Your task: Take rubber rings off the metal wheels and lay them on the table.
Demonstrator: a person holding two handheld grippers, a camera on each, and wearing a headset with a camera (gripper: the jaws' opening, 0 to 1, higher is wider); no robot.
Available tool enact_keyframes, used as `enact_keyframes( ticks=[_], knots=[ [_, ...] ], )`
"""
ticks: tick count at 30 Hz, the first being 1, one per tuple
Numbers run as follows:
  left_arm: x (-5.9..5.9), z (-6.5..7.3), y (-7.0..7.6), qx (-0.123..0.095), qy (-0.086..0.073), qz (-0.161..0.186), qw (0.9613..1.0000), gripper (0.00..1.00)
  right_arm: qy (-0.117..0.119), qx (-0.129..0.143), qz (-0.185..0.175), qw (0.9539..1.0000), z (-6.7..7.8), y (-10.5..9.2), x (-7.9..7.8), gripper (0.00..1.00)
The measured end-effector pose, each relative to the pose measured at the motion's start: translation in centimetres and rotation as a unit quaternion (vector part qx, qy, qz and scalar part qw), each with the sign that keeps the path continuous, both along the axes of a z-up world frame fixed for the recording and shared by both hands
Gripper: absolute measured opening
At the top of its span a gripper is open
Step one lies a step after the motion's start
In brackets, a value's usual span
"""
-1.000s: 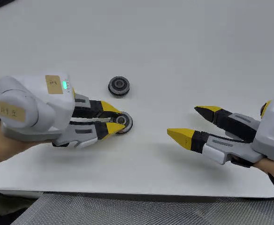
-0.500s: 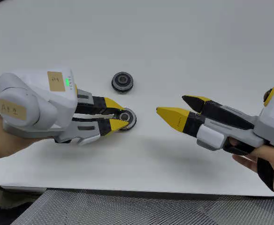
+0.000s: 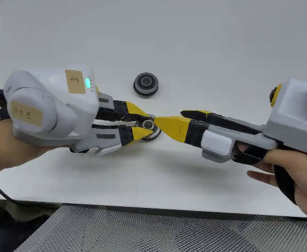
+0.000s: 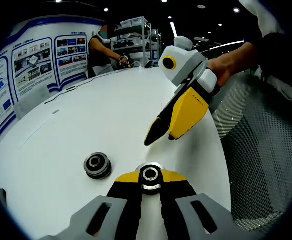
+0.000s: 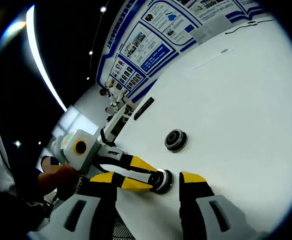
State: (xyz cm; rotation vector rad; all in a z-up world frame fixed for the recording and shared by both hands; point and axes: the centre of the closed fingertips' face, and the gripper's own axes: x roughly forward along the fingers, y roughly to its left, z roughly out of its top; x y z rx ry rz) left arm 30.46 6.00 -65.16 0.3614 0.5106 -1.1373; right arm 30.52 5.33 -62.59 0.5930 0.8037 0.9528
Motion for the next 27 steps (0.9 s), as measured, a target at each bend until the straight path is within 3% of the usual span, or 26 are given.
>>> enact_keyframes(
  ticks=[5,11,15,22,27],
  knots=[
    [0.0,0.0,0.0,-0.004,0.002,0.000,1.0000,0.13,0.026,-0.002,-0.003,0.9997,-0.7,0.6,-0.2,0.48],
    [0.0,0.0,-0.1,-0.001,0.002,-0.004,1.0000,0.13,0.068,0.016,-0.024,0.9973,-0.9,0.2,0.4,0.40],
    [0.0,0.0,0.0,-0.001,0.002,-0.005,1.0000,0.13,0.071,0.005,-0.028,0.9971,-1.4,-0.1,0.8,0.41],
    [0.0,0.0,0.0,0.001,0.002,-0.007,1.0000,0.13,0.086,0.004,-0.016,0.9962,-1.8,0.7,0.2,0.38],
    [-0.1,0.0,0.0,0.001,0.002,-0.009,1.0000,0.13,0.083,0.001,-0.010,0.9965,-1.9,0.9,0.0,0.38]
  ],
)
